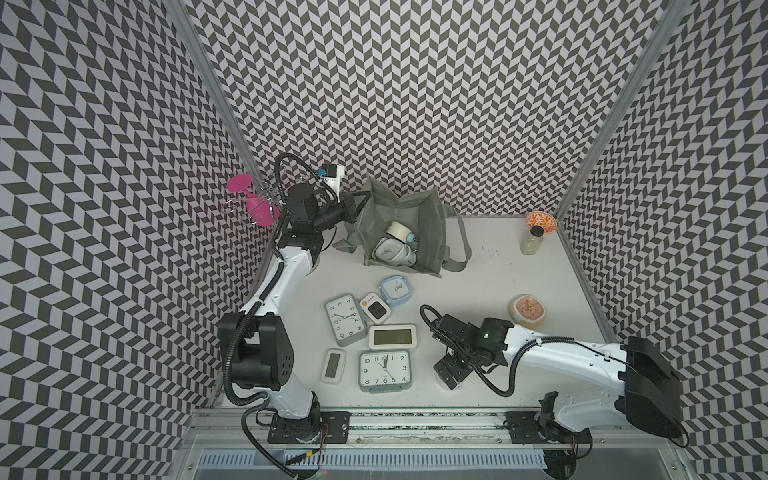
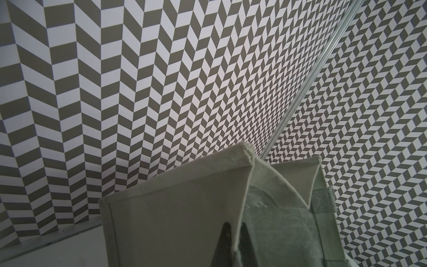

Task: Put the alarm clock into the canvas bag
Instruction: Pick up the alarm from the center of the board.

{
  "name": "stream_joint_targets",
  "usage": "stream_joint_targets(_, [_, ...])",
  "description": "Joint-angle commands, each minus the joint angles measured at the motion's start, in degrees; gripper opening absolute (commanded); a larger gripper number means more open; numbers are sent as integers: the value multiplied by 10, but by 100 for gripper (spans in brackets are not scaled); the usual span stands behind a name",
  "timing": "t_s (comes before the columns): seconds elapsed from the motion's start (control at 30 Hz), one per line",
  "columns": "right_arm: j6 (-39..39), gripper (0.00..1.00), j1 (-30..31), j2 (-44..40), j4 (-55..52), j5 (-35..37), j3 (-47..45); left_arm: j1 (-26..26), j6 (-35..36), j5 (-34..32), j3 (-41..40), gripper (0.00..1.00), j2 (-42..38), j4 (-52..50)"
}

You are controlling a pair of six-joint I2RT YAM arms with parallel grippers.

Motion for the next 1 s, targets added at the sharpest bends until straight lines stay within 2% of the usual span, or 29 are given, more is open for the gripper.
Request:
stream_joint_targets(0.0, [11,99,5,12,40,-4,-10,3,3,10,8,0,-14,57])
stream_joint_targets(0.63, [4,100,10,46,100,-30,-46,-3,6,8,11,0,-11,53])
stream_joint_targets(0.97, [16,80,12,61,91,11,-42,-4,10,10,10,0,-11,52])
